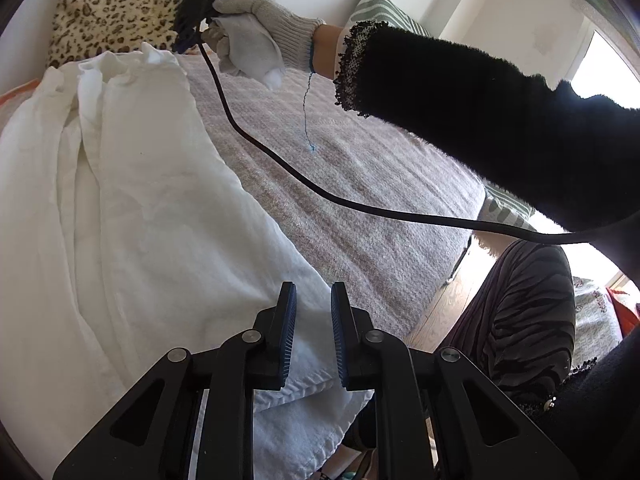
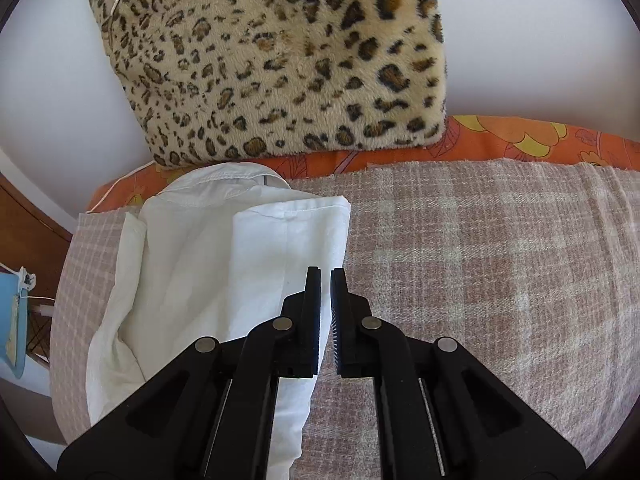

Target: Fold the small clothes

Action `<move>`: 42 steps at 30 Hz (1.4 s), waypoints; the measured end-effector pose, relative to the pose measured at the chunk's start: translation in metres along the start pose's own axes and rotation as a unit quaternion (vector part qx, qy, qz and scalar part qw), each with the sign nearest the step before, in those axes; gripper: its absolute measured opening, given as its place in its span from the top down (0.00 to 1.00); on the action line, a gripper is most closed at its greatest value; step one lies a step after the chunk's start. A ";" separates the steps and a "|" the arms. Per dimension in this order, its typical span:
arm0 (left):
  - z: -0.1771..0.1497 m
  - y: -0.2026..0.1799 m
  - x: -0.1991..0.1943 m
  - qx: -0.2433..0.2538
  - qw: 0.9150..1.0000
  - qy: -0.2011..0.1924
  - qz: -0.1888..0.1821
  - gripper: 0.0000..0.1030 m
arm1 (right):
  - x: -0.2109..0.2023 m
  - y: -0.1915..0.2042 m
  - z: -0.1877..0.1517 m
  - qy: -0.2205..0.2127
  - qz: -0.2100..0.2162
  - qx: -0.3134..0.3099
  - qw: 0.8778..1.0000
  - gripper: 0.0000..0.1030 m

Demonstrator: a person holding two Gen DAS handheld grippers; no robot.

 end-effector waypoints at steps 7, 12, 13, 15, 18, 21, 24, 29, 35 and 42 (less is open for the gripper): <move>0.002 -0.008 -0.044 0.010 0.999 -0.042 0.020 0.75 | -0.098 0.011 -0.043 -0.029 0.022 -0.034 0.999 0.75; 0.009 0.023 -0.095 0.001 0.995 -0.080 0.066 0.64 | -0.153 0.019 -0.098 -0.033 0.045 -0.043 0.998 0.65; 0.007 0.033 -0.105 0.000 0.993 -0.081 0.083 0.64 | -0.159 0.024 -0.112 -0.031 0.046 -0.048 0.997 0.65; 0.003 0.057 -0.121 -0.013 0.990 -0.078 0.113 0.64 | -0.170 0.029 -0.144 -0.026 0.052 -0.057 0.997 0.65; -0.005 0.089 -0.133 -0.029 0.985 -0.062 0.157 0.64 | -0.178 0.043 -0.198 -0.009 0.059 -0.082 0.995 0.65; -0.012 0.109 -0.134 -0.037 0.983 -0.049 0.172 0.64 | -0.179 0.069 -0.240 -0.007 0.074 -0.134 0.988 0.65; -0.017 0.119 -0.127 -0.057 0.984 -0.042 0.166 0.64 | -0.164 0.102 -0.268 0.012 0.068 -0.192 0.979 0.65; -0.031 0.115 -0.117 -0.060 0.985 -0.022 0.161 0.64 | -0.133 0.125 -0.297 0.041 0.036 -0.231 0.971 0.65; -0.052 0.120 -0.108 -0.061 0.983 0.015 0.173 0.64 | -0.138 0.115 -0.326 0.069 0.052 -0.207 0.974 0.62; -0.071 0.120 -0.118 -0.070 0.984 0.013 0.166 0.64 | -0.179 0.096 -0.364 0.076 0.081 -0.181 0.977 0.56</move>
Point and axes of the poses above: each gripper's, at about its wrist camera, not at the fingertips, and x roughly the way its jaws point, y to its left, z to its top, the point moved 1 cm from there along x, roughly the way its jaws point
